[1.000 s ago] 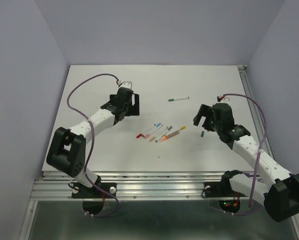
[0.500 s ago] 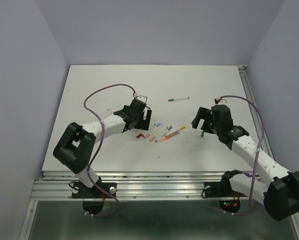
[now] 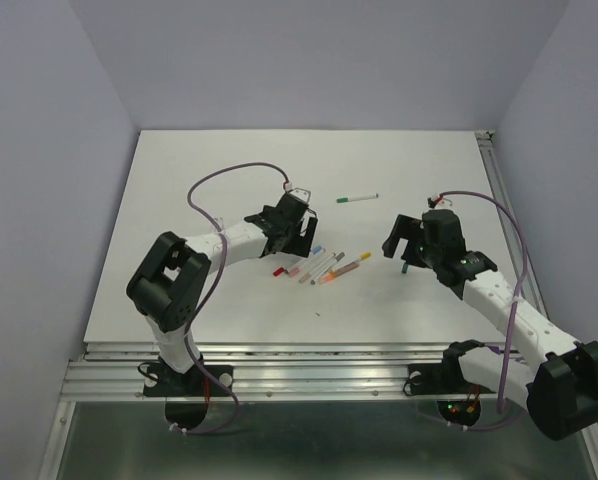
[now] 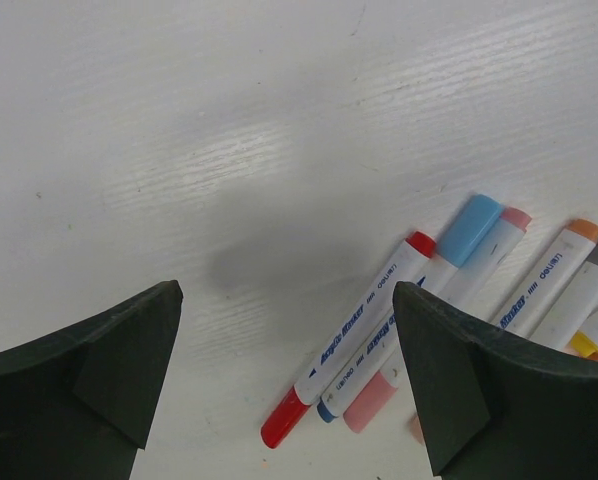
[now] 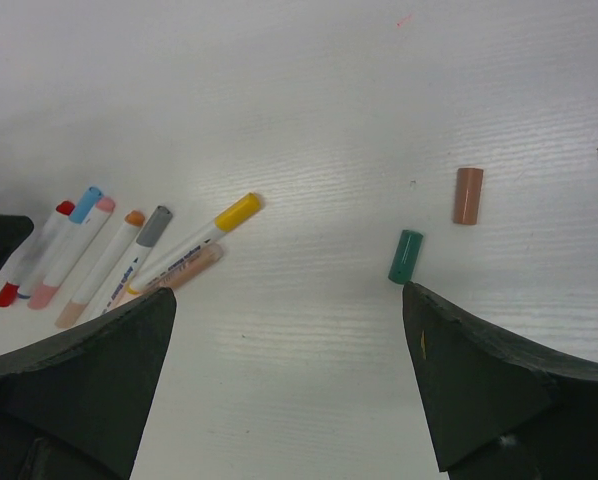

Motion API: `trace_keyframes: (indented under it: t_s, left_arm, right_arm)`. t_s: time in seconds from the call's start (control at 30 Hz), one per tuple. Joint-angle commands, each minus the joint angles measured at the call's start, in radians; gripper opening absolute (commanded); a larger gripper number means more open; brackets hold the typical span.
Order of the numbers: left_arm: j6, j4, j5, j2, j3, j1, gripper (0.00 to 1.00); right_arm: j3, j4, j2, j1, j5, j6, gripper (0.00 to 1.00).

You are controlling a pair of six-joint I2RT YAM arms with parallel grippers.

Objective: Open the pen caps

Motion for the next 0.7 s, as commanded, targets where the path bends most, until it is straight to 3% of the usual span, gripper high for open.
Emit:
trace_keyframes:
  t_s: [0.0, 0.47, 0.67]
  left_arm:
    - [0.032, -0.023, -0.023, 0.030, 0.053, 0.000, 0.99]
    - [0.065, -0.023, 0.026, 0.073, 0.070, -0.014, 0.99]
    - [0.061, -0.038, -0.014, 0.089, 0.069, -0.022, 0.98]
  right_arm:
    - [-0.014, 0.031, -0.010, -0.006, -0.008, -0.016, 1.00]
    - [-0.009, 0.022, -0.013, -0.006, 0.006, -0.016, 1.00]
    - [-0.012, 0.025, -0.025, -0.006, 0.003, -0.015, 1.00]
